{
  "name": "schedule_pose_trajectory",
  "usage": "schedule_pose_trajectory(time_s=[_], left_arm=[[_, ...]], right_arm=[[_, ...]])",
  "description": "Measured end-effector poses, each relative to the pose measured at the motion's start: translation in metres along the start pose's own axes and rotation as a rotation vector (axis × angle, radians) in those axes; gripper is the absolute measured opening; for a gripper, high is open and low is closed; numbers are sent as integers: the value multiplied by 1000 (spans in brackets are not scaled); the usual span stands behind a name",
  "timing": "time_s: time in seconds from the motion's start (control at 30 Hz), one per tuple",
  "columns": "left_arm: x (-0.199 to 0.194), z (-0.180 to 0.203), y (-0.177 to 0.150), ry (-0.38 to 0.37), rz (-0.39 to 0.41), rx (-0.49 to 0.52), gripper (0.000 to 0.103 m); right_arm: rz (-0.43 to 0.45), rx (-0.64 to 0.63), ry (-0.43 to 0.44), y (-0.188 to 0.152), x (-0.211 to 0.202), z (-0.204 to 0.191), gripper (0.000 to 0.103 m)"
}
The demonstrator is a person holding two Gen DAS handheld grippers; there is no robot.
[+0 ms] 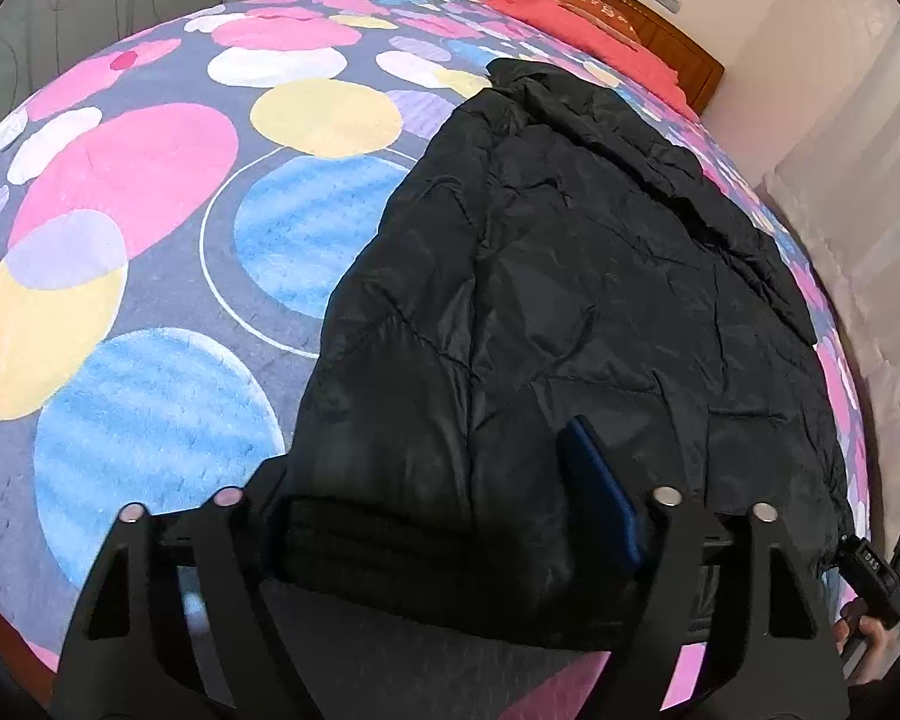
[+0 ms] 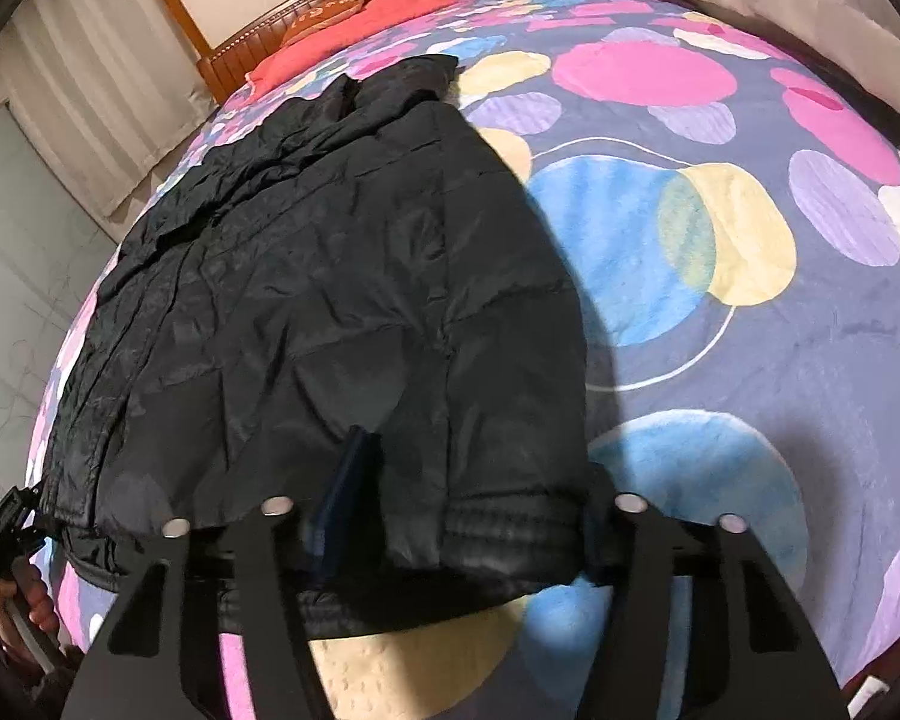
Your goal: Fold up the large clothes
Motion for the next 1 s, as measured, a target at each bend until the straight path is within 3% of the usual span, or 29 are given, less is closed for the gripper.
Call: schedule_pose_trajectory(time_s=[0.13,0.23,0.33,0.47,0.7,0.83,0.87,1.0], left_arm=[[-4,-3,-1,-9,14,-22,58],[-3,-3,-1,-3,17,-20,58],[-3,-3,-1,11,21,-15,65],[-1,-2,-3,7,18,-17,79],[0,0,-8,14,17,-16,82],[-1,-1,-5,-1,34,-40,61],[-1,0,-4,-8,39,-44,52],[2,-1,0,-29,44,-71,34]], right_arm=[[10,1,3,-1,-1,-4,44],[15,2,6,-1,-2,-4,44],[16,26,27,-2,-4,1,47],[20,70,37,-7,-7,9,59],[39,84,30,-12,-8,9,62],[52,86,36,-10,-5,2,55],[58,85,37,-9,-4,1,50],[57,105,95,-5,-2,0,33]])
Point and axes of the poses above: each gripper's, at about its wrist camera, not at the fingertips, and x roughly the way its jaws point, z to its right, y to its top, the point moved 8 cm from there along x, roughly the way its jaws point, and after that the axes turned 10 degrees about -z, right-handed, at the moved point
